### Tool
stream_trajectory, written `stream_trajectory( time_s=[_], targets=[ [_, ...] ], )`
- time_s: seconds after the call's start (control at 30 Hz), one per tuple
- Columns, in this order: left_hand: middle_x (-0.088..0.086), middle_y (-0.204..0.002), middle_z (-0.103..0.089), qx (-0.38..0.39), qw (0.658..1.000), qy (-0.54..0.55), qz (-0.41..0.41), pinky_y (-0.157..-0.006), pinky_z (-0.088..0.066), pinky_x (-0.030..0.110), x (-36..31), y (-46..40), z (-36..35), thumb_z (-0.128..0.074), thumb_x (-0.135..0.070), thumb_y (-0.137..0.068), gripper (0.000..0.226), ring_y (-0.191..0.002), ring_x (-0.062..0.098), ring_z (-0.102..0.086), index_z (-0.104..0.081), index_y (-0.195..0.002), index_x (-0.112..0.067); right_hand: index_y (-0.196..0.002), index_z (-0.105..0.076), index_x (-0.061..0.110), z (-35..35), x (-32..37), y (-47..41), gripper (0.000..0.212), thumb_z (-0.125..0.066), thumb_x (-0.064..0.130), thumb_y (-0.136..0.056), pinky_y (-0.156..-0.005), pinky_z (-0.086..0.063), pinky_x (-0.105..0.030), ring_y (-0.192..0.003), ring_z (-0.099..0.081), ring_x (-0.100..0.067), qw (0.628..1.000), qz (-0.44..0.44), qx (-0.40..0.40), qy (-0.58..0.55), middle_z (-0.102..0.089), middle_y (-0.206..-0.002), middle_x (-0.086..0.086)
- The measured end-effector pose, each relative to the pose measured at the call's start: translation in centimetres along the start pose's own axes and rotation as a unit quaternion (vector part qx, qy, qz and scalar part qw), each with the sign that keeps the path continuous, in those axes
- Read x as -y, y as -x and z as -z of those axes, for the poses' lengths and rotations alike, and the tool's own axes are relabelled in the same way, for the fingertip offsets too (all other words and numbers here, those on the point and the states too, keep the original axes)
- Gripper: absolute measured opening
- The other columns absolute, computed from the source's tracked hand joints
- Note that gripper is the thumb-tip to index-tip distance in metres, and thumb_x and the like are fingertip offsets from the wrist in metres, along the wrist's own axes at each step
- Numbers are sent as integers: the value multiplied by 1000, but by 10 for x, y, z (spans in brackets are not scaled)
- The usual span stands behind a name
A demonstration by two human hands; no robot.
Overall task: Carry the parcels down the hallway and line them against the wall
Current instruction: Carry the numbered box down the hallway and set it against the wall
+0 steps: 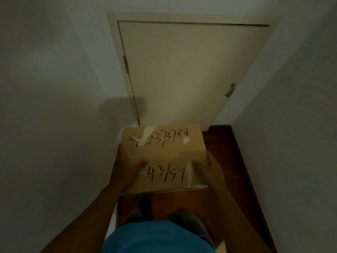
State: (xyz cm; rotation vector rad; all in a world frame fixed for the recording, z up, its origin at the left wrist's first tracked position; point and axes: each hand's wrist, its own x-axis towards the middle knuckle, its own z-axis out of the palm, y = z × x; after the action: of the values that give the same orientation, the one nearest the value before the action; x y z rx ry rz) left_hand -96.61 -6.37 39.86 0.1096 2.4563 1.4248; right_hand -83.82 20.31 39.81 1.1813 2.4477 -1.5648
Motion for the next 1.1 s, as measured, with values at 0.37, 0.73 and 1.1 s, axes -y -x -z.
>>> stream_trajectory(
  time_s=[0.37, 0.73, 1.1],
  targets=[
    [-9, -134, -50, -167, 974, 85, 124, -90, -50, 38, -4, -91, -41, -79, -66, -55, 113, -113, 17, -55, -23, -146, -30, -141, -46, 30, -19, 75, -206, 65, -69, 50, -84, -82, -48, -37, -100, -58, -20, 979, 54, 173, 92, -58, -133, -3],
    [-9, -119, -41, -431, 852, 128, 270, -80, -47, 41, -12, -62, -126, -79, -69, -55, 99, -108, 17, -46, -30, -136, -41, -140, -51, 31, -64, 166, -313, 64, -71, 46, -81, -96, -50, -49, -114, -59, -26, 868, 168, 390, 256, -61, -132, -1],
    [-16, -117, -50, -471, 796, 194, 326, -72, -43, 22, 59, -98, -180, -87, -52, -49, 104, -108, 15, -57, -39, -137, -27, -135, -55, 33, -151, 146, -370, 56, -71, 43, -83, -94, -51, -45, -109, -60, -21, 793, 183, 468, 343, -63, -123, 6]
  ],
)
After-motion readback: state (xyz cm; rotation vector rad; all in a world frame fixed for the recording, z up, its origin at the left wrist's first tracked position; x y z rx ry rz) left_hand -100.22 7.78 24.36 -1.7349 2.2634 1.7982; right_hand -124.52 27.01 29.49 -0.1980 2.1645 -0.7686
